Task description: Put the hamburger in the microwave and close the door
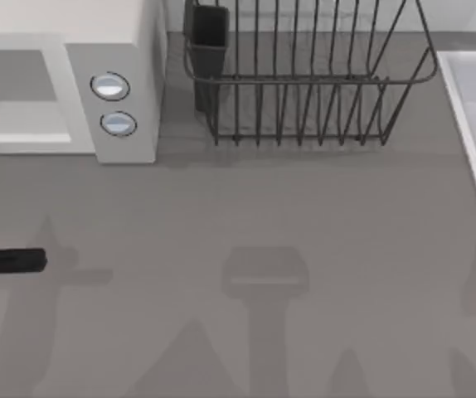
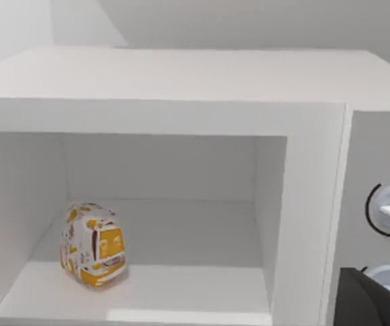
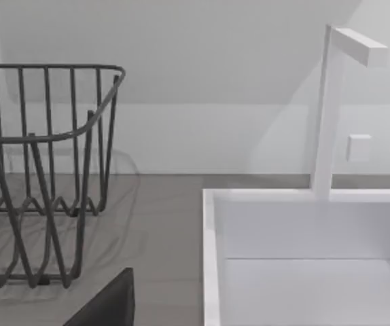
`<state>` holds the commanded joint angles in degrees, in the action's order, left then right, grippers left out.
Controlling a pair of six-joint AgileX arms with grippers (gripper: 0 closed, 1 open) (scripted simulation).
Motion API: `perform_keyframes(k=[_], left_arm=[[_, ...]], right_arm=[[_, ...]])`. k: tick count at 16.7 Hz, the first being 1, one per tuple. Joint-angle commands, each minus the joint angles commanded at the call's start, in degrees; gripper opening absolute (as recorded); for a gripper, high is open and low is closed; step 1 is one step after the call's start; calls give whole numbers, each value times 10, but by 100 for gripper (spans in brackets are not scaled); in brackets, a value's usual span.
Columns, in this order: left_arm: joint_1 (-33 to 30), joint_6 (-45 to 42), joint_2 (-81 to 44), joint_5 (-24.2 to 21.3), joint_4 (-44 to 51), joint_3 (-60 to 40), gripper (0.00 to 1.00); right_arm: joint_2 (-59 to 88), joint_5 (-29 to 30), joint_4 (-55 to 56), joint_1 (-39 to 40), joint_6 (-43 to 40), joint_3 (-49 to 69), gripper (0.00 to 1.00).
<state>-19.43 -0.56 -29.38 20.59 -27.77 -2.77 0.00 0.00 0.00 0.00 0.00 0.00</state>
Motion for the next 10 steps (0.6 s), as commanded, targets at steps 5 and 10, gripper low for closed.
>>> perform_keyframes(k=[5, 10], left_arm=[[16, -7, -14, -16, 14, -16, 0], [141, -67, -125, -116, 123, -149, 0]], right_arm=[[0, 0, 0, 0, 0, 0, 100], [0, 0, 0, 0, 0, 0, 100]])
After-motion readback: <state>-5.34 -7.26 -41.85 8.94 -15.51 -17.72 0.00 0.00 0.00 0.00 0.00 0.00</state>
